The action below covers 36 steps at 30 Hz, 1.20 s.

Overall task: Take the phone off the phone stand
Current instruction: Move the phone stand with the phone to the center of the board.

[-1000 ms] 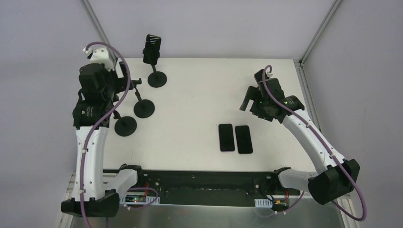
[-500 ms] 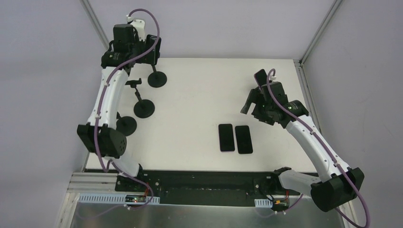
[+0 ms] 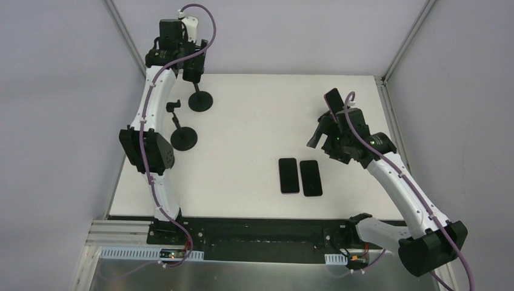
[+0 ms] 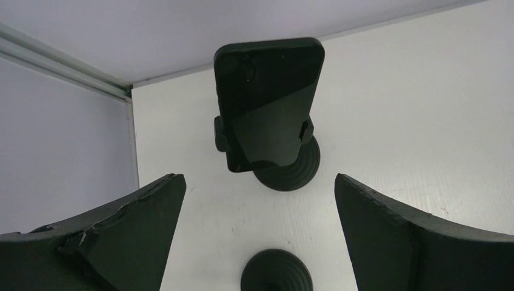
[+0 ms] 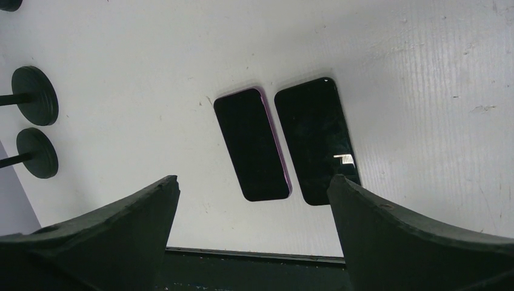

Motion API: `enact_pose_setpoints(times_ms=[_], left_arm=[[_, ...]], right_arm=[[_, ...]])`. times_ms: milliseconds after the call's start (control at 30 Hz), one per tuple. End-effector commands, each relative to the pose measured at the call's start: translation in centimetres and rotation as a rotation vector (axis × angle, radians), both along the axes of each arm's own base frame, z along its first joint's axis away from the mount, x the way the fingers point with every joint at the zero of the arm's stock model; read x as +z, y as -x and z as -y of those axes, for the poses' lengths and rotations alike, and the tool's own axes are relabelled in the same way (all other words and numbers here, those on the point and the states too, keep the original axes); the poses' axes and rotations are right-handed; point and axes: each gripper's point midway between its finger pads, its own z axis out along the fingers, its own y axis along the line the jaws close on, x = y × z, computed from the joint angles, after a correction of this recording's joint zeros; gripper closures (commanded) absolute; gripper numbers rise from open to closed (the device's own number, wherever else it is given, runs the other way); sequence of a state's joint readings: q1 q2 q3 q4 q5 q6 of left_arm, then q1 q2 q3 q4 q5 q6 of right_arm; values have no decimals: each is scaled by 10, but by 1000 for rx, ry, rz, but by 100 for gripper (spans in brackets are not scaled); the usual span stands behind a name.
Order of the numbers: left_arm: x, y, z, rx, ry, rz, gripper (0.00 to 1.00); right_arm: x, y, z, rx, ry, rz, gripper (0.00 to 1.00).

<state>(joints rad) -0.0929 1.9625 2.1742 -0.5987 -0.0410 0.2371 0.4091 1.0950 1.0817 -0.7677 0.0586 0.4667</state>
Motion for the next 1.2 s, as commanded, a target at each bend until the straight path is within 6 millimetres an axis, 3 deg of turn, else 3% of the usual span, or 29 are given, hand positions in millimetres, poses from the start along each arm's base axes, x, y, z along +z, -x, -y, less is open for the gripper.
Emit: enact_pose_setpoints(times_ms=[0,400,667,900,1167], left_arm=[[9,-18,14,-49,9,42,1],[-12,-47,10,24,-84,50,1],[-22,-51,-3,91,-131,41,1],[-15,-56,-4,101,-138,68,1],[-26,-65,-2,115,-117,68,1]], right_arm=[[1,5,-1,-15,-32,-8,2],[-3,7,0,10,-1,-37,3],[-7,8,-1,22,3,-59,3],[-9,9,-3,31,-1,-73,3],[-12,14,-1,38,8,-92,3]])
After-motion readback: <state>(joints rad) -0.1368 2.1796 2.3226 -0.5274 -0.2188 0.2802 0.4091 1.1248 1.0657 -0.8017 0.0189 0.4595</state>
